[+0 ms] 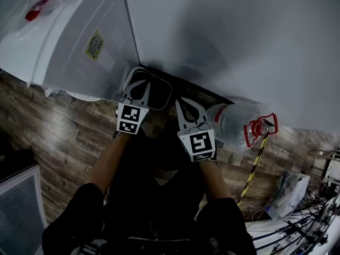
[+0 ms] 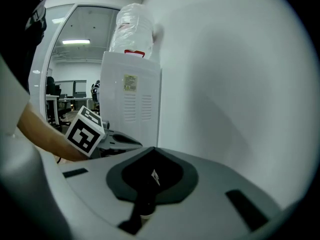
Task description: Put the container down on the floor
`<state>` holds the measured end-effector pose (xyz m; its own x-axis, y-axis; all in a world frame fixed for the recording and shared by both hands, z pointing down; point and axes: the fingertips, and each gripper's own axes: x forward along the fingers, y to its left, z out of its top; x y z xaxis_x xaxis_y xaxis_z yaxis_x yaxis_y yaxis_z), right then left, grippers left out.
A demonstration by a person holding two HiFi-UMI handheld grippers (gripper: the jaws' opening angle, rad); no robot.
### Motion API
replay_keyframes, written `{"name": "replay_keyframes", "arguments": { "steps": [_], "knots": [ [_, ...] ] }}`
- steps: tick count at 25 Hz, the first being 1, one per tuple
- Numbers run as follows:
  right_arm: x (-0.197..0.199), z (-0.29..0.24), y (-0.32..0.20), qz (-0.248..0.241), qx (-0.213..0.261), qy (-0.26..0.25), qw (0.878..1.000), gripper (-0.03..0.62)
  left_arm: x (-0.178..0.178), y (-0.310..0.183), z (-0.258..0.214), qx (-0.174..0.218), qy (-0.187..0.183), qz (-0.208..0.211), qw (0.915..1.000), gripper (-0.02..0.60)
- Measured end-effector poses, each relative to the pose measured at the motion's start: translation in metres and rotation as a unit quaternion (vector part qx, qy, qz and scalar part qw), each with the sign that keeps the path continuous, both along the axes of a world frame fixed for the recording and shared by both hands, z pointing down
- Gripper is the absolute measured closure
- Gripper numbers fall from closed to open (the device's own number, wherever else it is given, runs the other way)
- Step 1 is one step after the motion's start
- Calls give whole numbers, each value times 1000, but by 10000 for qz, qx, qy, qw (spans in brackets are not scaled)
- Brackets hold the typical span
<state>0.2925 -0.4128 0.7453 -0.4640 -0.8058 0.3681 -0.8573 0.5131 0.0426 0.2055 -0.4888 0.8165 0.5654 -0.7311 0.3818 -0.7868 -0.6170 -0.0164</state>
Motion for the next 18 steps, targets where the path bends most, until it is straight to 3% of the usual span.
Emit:
{"name": "replay_keyframes", "arguments": {
  "steps": [6, 18],
  "knots": [
    [3, -67, 11, 314, -312, -260, 9987, 583, 5, 17, -79, -85, 9, 96, 9999, 568],
    [-17, -252, 35, 657, -472, -342, 9961, 583, -15, 50, -269, -180, 215, -86, 9996, 568]
  ]
}}
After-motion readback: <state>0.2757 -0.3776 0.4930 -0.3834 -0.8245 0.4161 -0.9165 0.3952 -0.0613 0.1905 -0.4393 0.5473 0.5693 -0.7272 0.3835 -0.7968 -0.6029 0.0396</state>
